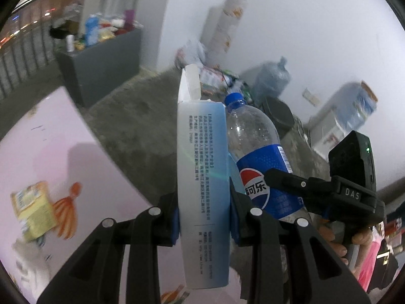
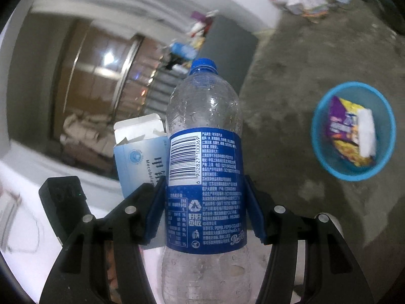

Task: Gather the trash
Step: 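Open both tools over the blue wastebasket, then swing both tools back toward the table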

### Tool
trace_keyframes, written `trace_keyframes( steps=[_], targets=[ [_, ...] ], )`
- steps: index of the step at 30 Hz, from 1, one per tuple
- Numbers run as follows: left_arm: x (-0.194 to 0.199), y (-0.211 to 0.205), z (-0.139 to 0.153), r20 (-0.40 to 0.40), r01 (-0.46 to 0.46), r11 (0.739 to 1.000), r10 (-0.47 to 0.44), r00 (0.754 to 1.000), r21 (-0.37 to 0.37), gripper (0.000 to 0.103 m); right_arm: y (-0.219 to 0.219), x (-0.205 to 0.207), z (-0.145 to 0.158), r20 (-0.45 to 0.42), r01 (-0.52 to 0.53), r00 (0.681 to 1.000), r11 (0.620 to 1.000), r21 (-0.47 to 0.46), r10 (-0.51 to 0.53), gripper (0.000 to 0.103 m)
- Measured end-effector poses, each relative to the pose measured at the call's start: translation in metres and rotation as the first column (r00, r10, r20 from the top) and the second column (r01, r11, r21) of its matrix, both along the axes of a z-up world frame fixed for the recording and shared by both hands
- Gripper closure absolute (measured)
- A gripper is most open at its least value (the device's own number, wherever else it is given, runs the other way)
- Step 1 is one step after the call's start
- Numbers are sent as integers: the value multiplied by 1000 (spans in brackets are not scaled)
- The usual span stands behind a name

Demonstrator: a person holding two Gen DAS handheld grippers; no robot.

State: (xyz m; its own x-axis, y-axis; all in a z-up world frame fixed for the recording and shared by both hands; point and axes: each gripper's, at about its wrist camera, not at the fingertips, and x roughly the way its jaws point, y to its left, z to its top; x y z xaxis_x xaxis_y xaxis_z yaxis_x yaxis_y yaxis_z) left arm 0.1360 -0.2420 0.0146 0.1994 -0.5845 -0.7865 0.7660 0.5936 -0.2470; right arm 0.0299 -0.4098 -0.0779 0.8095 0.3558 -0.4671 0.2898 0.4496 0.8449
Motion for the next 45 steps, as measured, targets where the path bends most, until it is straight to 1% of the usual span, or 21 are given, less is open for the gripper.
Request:
trace_keyframes(
  steps=[3, 5, 9, 11, 13, 15, 20, 21, 22, 23, 24, 26, 28, 30, 31, 34, 37, 40, 42, 44, 45],
  targets=[
    [1, -33, -17, -22, 48, 998, -47, 999, 42, 74, -16, -9, -23, -52, 72, 996, 996, 50, -69, 48],
    [6, -53, -32, -54, 70, 995, -66, 996, 78, 74, -30, -18, -39, -92, 126, 989, 989, 80, -119, 48],
    [16, -92, -67, -148, 108, 982, -86, 985, 154, 74, -64, -47, -77, -200, 248, 955, 959, 137, -219, 48],
    [20, -110, -84, -189, 127, 975, -91, 978, 184, 74, -80, -55, -96, -248, 291, 937, 943, 161, -247, 48],
    [23, -125, -100, -216, 148, 964, -100, 971, 219, 74, -87, -62, -116, -296, 323, 920, 926, 196, -258, 48],
    [24, -144, -116, -239, 167, 955, -106, 965, 247, 74, -94, -59, -133, -333, 341, 908, 909, 238, -253, 48],
    [30, -194, -142, -246, 207, 932, -135, 960, 296, 72, -109, -34, -153, -388, 360, 890, 890, 281, -238, 45],
    [32, -203, -146, -247, 219, 928, -146, 958, 301, 62, -113, -28, -157, -392, 357, 890, 890, 283, -232, 44],
    [37, -215, -154, -248, 231, 923, -157, 956, 307, 43, -122, -21, -166, -401, 356, 887, 891, 281, -228, 40],
    [40, -221, -159, -238, 225, 924, -154, 959, 310, 36, -130, -17, -175, -412, 368, 880, 887, 278, -236, 34],
    [44, -227, -163, -209, 201, 927, -139, 968, 317, 34, -139, -12, -185, -419, 388, 871, 883, 264, -257, 27],
    [49, -232, -165, -175, 162, 930, -108, 979, 330, 34, -149, -12, -197, -458, 421, 840, 882, 212, -291, 27],
    [50, -228, -160, -185, 143, 942, -89, 979, 305, 34, -153, -17, -201, -476, 448, 819, 875, 184, -320, 27],
    [48, -221, -151, -180, 144, 953, -97, 979, 266, 34, -151, -28, -193, -440, 465, 826, 867, 177, -353, 27],
    [47, -217, -145, -164, 147, 956, -107, 981, 255, 34, -150, -33, -189, -429, 467, 827, 869, 163, -363, 27],
    [43, -204, -126, -116, 151, 961, -126, 985, 231, 34, -145, -44, -179, -431, 466, 814, 881, 84, -389, 27],
    [41, -181, -97, -86, 133, 975, -119, 989, 181, 34, -142, -56, -164, -421, 476, 806, 879, 42, -416, 30],
    [40, -153, -65, -60, 115, 986, -109, 992, 122, 34, -132, -61, -135, -371, 457, 825, 890, -8, -427, 30],
    [38, -125, -39, -31, 102, 992, -100, 995, 75, 34, -122, -56, -108, -321, 424, 851, 904, -51, -417, 30],
    [37, -84, -8, 12, 71, 997, -72, 997, 15, 34, -108, -48, -77, -256, 365, 888, 925, -108, -381, 30],
    [38, -70, 0, 23, 59, 998, -59, 998, -4, 34, -100, -42, -64, -224, 336, 906, 932, -132, -359, 30]
  ],
)
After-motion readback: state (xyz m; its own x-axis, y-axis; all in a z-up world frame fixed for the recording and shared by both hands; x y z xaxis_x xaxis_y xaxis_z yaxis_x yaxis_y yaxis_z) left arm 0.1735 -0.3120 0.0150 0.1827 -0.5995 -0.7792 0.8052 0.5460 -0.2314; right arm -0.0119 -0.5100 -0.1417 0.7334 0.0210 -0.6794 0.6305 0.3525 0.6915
